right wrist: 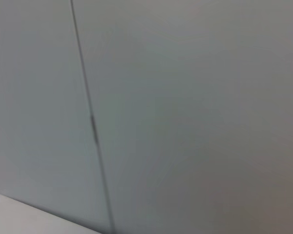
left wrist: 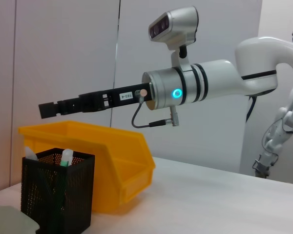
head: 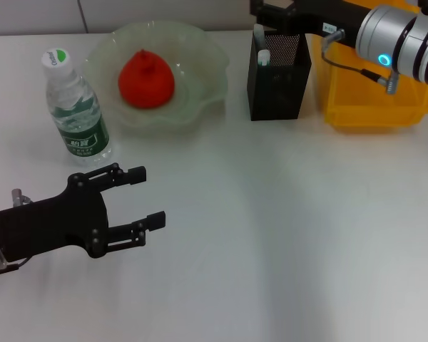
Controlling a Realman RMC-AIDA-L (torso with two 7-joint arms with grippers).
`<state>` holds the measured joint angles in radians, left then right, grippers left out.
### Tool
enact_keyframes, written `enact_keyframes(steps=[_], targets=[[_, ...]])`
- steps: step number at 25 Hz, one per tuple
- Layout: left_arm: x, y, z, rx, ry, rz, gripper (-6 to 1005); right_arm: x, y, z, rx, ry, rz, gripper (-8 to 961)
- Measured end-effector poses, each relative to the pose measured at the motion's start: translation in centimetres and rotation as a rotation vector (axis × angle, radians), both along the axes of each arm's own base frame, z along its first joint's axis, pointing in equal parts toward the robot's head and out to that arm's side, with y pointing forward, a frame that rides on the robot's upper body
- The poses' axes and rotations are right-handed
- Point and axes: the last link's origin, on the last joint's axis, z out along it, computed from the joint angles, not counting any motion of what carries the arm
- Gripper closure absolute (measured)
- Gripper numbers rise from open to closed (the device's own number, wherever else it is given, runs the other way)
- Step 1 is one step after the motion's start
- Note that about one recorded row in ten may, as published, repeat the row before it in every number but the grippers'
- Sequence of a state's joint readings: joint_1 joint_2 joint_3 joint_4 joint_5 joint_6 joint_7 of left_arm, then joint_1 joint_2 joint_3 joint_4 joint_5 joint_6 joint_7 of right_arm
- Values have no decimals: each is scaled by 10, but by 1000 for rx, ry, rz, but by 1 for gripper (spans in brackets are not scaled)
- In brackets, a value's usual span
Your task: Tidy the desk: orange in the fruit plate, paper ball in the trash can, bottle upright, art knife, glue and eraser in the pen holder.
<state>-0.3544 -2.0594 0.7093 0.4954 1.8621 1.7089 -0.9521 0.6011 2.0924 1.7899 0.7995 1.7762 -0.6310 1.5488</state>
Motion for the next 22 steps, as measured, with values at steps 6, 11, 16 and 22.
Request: enact_keyframes(steps=[6,11,16,22], targets=[[0,0,0,0,-7,12,214,-5,-17,11,-77,195,37,191],[2,3,1,-31,-28,43,214,2,-60,25,-210,308,222,143],[5,9,5,-94,-28,68,214,25,-103,22,-362,268,339,143],[6,15,8,-198,12,108,214,53,-140,6,-504,199,409,142]])
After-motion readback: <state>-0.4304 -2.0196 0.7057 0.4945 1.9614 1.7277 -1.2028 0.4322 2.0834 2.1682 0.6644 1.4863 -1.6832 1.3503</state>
